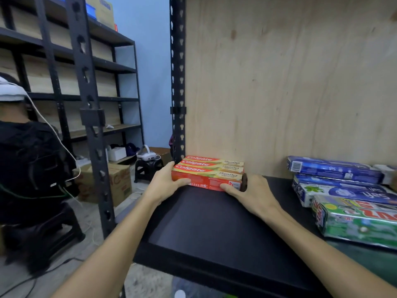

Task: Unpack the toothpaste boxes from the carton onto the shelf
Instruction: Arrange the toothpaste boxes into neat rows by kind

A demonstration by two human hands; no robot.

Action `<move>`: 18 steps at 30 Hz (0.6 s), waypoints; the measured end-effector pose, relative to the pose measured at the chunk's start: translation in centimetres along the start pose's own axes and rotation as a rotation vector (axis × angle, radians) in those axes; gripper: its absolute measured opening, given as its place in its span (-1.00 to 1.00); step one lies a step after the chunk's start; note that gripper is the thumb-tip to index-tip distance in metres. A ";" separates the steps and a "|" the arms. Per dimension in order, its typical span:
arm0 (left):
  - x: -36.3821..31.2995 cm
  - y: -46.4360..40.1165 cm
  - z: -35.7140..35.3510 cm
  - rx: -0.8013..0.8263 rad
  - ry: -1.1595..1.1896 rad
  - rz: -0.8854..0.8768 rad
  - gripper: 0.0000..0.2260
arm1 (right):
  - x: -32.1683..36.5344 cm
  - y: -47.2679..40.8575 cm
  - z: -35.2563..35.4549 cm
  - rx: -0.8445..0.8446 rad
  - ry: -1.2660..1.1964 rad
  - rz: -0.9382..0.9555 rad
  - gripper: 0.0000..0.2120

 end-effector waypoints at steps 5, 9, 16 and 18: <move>-0.8 1.5 0.2 -0.066 -0.156 -0.016 -0.06 | 1.6 1.6 1.1 -0.083 0.071 -0.001 -0.31; -1.5 3.4 -0.1 -0.172 -0.246 -0.145 -0.05 | 2.7 3.5 2.1 -0.131 0.094 0.050 -0.34; -5.8 9.6 -1.4 -0.240 -0.192 -0.420 -0.33 | 3.8 8.8 5.5 -0.223 0.027 0.096 -0.38; -7.7 11.2 -2.4 -0.245 -0.092 -0.386 -0.37 | 3.6 10.3 6.9 -0.259 0.029 0.099 -0.37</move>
Point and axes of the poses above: each hand's wrist, its own y-axis away from the middle knuckle, its own z-axis out of the back of the hand, x = y × z, the point moved 2 cm from there along -y, towards the middle knuckle, and after that the axes turned 4 degrees about z, right-handed, at the moved point
